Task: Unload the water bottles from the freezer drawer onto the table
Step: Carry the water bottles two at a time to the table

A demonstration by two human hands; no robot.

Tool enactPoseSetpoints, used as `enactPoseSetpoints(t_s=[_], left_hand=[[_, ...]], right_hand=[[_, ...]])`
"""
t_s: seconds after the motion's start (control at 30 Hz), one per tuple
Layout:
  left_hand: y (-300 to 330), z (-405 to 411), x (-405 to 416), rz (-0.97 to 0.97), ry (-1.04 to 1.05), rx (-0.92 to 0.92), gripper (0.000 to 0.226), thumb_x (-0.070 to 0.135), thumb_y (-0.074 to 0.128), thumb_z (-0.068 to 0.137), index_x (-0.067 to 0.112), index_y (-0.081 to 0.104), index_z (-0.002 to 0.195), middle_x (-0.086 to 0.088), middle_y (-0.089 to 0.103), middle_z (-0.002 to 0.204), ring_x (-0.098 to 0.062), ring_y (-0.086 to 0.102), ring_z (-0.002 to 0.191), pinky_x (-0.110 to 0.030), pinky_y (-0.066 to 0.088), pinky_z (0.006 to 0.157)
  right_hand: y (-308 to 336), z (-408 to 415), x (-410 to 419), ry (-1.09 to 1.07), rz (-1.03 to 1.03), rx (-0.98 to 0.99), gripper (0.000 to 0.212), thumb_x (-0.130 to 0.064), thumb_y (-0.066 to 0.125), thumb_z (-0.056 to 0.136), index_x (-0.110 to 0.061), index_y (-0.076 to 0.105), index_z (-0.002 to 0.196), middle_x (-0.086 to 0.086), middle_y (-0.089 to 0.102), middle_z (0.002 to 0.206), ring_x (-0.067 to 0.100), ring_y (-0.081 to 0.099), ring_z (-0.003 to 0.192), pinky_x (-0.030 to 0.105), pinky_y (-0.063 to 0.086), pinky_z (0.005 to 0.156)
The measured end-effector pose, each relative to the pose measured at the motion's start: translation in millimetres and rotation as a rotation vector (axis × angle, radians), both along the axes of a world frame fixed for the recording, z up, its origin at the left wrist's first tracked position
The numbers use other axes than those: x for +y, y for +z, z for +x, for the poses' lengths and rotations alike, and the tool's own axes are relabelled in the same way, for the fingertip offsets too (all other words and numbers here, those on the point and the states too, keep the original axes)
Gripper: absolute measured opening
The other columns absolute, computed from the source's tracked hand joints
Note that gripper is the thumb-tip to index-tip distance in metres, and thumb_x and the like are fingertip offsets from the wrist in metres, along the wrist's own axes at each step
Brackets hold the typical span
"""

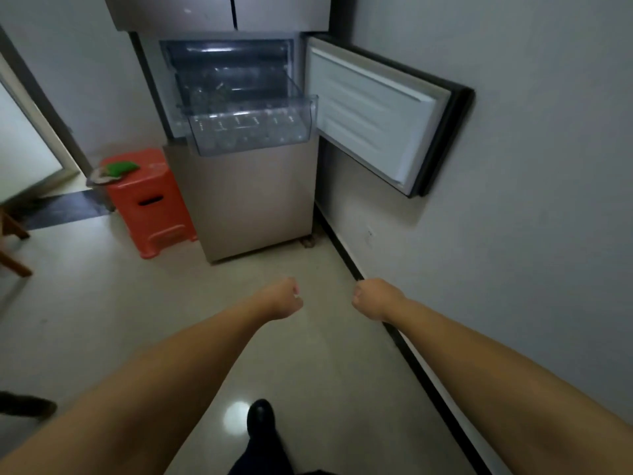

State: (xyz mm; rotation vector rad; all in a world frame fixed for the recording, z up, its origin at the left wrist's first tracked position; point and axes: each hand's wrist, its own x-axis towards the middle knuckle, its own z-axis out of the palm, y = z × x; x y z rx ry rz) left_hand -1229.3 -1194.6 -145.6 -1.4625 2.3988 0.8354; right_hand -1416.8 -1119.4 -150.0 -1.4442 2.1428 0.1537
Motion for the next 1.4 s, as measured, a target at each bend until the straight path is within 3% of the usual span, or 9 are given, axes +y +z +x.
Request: enactPoseSetpoints(t_s=[0.07,0.2,0.43,0.53,0.77,0.9,1.1,1.27,1.4], left_hand=[[5,5,-43,0.001,0.010,-0.002,0.036,0.025,0.051,0.094,0.010,0.051,0.126,-0.012,0.056,0.127,-0.027,0.054,0.115,-0.030,0.042,0.091],[19,29,-134,-0.036,0.038,-0.007,0.034,0.024,0.052,0.093,0.007,0.055,0.123,-0.013,0.059,0.125,-0.028,0.055,0.115,-0.028,0.044,0.090],[20,63,-234,-0.022,0.114,0.015,0.030,0.022,0.051,0.091,0.007,0.060,0.115,-0.013,0.062,0.121,-0.028,0.058,0.110,-0.033,0.046,0.090],[21,68,-275,-0.041,0.143,0.034,0.028,0.022,0.052,0.090,0.006,0.061,0.111,-0.013,0.063,0.118,-0.029,0.059,0.108,-0.032,0.047,0.088],[33,49,-377,-0.085,0.183,0.085,0.030,0.021,0.051,0.091,0.003,0.060,0.114,-0.015,0.063,0.121,-0.030,0.058,0.112,-0.031,0.045,0.090],[54,22,-446,-0.149,0.180,0.135,0.028,0.021,0.052,0.092,0.005,0.061,0.113,-0.014,0.063,0.120,-0.028,0.059,0.110,-0.032,0.046,0.091],[102,-31,-553,-0.255,0.214,0.271,0.024,0.017,0.050,0.094,0.008,0.063,0.112,-0.012,0.066,0.110,-0.021,0.059,0.090,-0.031,0.046,0.081],[111,-49,-616,-0.215,0.327,0.341,0.027,0.017,0.052,0.093,0.007,0.065,0.114,-0.014,0.068,0.109,-0.029,0.063,0.100,-0.032,0.049,0.083],[98,-44,-661,-0.156,0.408,0.302,0.023,0.017,0.052,0.092,0.005,0.064,0.108,-0.015,0.067,0.106,-0.022,0.058,0.082,-0.031,0.047,0.073]], right_hand=[[3,4,-44,0.003,0.001,-0.002,0.032,-0.021,0.039,0.097,0.001,0.061,0.102,0.022,0.060,0.118,0.035,0.058,0.106,0.036,0.046,0.090],[12,22,-139,0.035,-0.018,0.004,0.029,-0.023,0.040,0.096,-0.007,0.049,0.073,0.020,0.059,0.105,0.031,0.058,0.096,0.033,0.043,0.077],[29,53,-246,0.121,-0.029,0.011,0.026,-0.018,0.038,0.095,-0.004,0.060,0.099,0.020,0.061,0.114,0.033,0.058,0.101,0.033,0.043,0.078],[30,50,-295,0.160,-0.046,0.017,0.023,-0.016,0.038,0.093,-0.009,0.052,0.076,0.019,0.064,0.104,0.030,0.056,0.085,0.031,0.042,0.072],[39,37,-417,0.228,-0.099,-0.009,0.020,-0.019,0.041,0.093,-0.011,0.055,0.081,0.010,0.058,0.092,0.028,0.057,0.087,0.033,0.046,0.075],[58,30,-496,0.293,-0.171,-0.049,0.032,-0.022,0.042,0.097,-0.022,0.038,0.065,0.006,0.050,0.085,0.024,0.048,0.085,0.032,0.038,0.074],[89,8,-614,0.327,-0.370,-0.069,0.025,-0.022,0.045,0.094,-0.009,0.066,0.090,0.018,0.066,0.102,0.033,0.061,0.094,0.035,0.045,0.077],[100,-10,-686,0.293,-0.415,-0.107,0.020,-0.023,0.045,0.092,-0.011,0.060,0.086,0.017,0.066,0.100,0.031,0.060,0.086,0.031,0.039,0.069],[87,-19,-730,0.241,-0.353,-0.183,0.022,-0.024,0.046,0.090,-0.010,0.061,0.094,0.011,0.068,0.096,0.024,0.062,0.081,0.031,0.048,0.071]])
